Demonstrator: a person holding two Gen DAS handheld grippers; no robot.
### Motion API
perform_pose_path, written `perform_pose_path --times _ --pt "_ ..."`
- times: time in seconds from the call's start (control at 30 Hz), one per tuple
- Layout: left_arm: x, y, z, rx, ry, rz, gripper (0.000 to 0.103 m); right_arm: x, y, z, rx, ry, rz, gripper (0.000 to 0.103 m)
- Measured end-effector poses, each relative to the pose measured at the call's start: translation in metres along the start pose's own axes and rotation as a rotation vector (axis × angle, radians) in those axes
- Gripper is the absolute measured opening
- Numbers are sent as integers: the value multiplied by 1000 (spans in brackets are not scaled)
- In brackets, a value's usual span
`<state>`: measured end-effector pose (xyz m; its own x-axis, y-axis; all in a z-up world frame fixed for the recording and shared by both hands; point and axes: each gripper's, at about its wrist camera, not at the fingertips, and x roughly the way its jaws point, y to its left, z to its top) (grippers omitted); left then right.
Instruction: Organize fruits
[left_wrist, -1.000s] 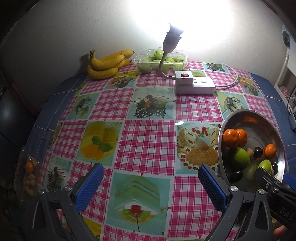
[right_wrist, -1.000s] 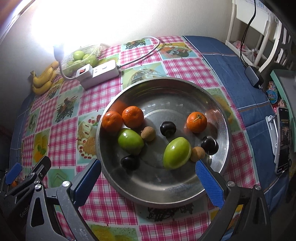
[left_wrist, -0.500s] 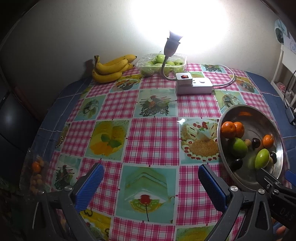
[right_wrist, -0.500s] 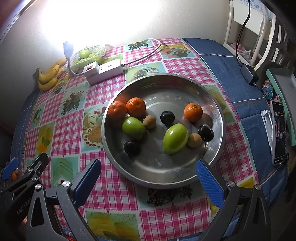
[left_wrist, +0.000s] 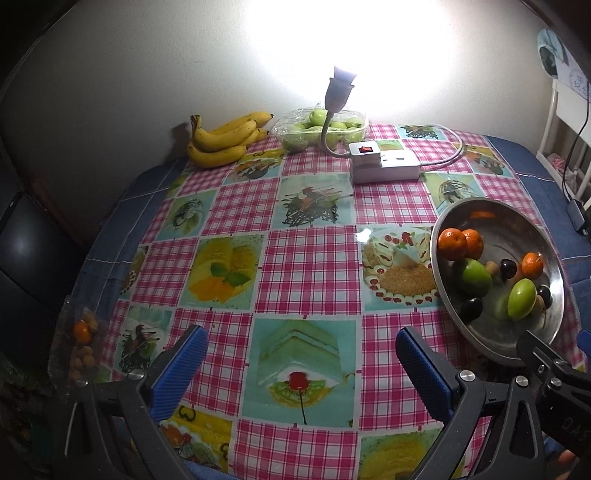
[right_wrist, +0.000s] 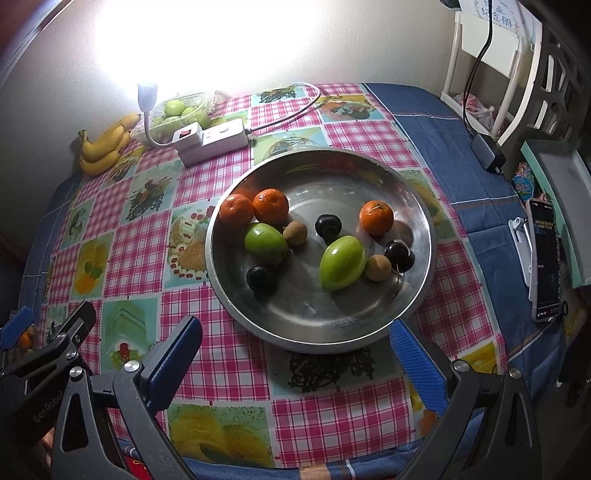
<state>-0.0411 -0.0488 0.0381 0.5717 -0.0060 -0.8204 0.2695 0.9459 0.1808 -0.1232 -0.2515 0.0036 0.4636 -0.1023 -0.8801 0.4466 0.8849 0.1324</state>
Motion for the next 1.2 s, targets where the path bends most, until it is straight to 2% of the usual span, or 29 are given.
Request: perform_pose_path --times 0.6,1.2 --pt "-5 9 -4 -21 12 47 103 -13 -3 -4 6 -30 -5 101" --pt "-3 9 -3 -19 20 27 103 -11 -3 -3 3 -30 -3 102"
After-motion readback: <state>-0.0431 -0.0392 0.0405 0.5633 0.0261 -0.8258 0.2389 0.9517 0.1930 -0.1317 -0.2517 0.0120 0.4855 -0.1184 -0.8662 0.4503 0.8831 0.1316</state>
